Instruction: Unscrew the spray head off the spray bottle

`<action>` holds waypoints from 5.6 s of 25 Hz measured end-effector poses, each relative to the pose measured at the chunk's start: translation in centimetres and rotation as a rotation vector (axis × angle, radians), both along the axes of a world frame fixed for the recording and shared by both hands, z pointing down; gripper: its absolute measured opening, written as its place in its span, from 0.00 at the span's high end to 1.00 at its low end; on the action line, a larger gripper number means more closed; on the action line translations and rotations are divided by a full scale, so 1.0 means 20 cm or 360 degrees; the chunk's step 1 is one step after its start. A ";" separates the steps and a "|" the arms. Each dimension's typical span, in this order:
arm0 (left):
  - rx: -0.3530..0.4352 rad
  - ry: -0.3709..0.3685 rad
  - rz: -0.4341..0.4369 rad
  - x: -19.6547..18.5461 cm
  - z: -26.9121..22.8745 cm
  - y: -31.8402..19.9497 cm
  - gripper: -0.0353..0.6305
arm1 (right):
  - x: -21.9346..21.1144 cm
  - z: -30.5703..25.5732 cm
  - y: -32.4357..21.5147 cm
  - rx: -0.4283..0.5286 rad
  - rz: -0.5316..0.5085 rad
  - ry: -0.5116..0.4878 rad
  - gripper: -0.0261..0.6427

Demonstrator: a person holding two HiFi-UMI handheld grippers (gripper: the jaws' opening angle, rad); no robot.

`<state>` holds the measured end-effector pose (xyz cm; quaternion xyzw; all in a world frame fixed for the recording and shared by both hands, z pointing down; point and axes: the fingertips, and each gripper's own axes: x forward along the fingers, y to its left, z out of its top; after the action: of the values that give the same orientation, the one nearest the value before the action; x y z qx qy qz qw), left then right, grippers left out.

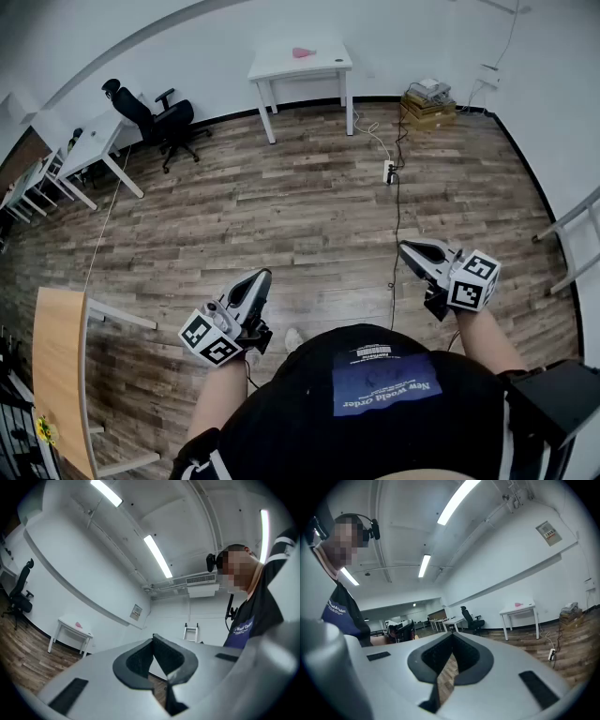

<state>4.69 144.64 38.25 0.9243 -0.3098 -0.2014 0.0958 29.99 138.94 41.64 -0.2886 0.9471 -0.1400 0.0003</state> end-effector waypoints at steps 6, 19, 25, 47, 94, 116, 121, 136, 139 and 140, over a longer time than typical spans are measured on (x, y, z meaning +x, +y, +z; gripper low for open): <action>0.0003 0.0009 0.0075 -0.37 0.00 -0.29 0.94 | -0.37 -0.05 -0.28 0.0019 0.0048 0.0002 0.97; -0.0010 -0.0040 0.0112 -1.10 0.05 -0.92 0.94 | -1.04 -0.12 -0.97 -0.0029 0.0106 -0.0103 0.97; -0.0044 -0.0044 0.0096 -1.10 0.07 -1.21 0.94 | -1.02 -0.09 -1.26 -0.0072 0.0095 -0.0124 0.97; -0.0083 -0.0143 0.0071 -0.21 -0.01 -2.57 0.94 | -0.36 0.01 -2.63 -0.0100 -0.0215 -0.0183 0.97; -0.0093 -0.0106 -0.0111 -0.79 -0.05 -5.16 0.94 | -0.88 -0.09 -5.41 -0.0047 -0.0293 -0.0132 0.97; -0.0167 -0.0128 0.0271 -0.38 0.04 -6.15 0.94 | -0.39 0.04 -6.09 -0.0056 0.0059 -0.0154 0.97; -0.0130 -0.0117 0.0419 -0.49 0.02 -6.51 0.94 | -0.45 -0.04 -6.31 -0.0016 0.0245 -0.0124 0.97; -0.0086 -0.0099 0.0543 -1.02 0.01 -7.24 0.94 | -0.97 -0.14 -6.96 0.0015 0.0406 -0.0035 0.97; -0.0100 -0.0100 0.0521 -1.03 0.04 -7.32 0.94 | -0.99 -0.13 -7.09 0.0001 0.0366 -0.0024 0.97; -0.0107 -0.0102 0.0505 -1.03 0.05 -7.34 0.94 | -0.99 -0.12 -7.13 -0.0005 0.0350 -0.0030 0.97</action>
<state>-15.89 -2.25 39.23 0.9638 -0.1695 -0.1438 0.1473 10.23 -3.76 39.17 -0.3895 0.9095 -0.1432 0.0241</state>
